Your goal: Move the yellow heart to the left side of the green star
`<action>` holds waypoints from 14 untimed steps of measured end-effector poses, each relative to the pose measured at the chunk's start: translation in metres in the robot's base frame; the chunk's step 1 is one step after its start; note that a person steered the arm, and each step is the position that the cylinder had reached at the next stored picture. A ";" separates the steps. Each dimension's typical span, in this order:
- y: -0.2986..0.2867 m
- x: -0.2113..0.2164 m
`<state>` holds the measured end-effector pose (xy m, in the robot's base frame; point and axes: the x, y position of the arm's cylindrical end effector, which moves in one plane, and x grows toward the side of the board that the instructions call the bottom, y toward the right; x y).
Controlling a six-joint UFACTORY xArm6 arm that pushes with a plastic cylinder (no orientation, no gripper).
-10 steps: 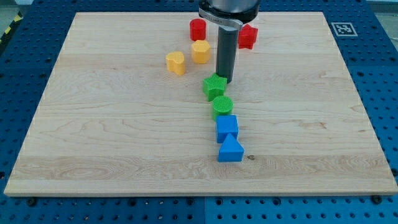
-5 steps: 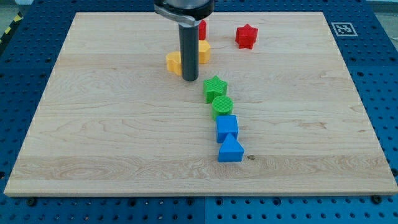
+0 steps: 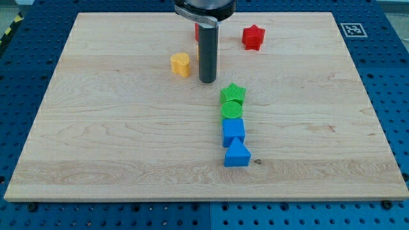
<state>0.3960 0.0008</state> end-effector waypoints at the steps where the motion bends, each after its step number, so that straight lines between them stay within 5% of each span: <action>1: 0.001 -0.002; 4: -0.031 -0.066; 9: -0.073 -0.028; 14: -0.016 -0.017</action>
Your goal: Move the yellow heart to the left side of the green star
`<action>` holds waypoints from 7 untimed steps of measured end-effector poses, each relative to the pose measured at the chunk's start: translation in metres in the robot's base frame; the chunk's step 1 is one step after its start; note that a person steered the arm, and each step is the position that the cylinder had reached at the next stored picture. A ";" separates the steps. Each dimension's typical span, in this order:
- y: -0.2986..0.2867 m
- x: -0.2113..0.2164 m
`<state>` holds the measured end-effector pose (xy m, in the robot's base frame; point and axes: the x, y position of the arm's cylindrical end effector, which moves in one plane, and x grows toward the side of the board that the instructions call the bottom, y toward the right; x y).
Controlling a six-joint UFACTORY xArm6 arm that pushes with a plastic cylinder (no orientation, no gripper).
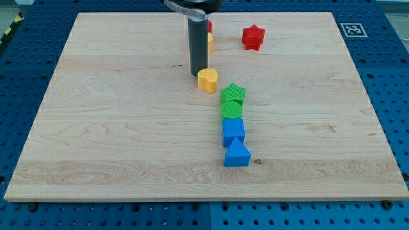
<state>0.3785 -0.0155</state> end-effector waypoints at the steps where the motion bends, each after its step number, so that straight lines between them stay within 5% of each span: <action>1: 0.007 -0.005; 5: 0.001 0.036; 7: 0.001 -0.001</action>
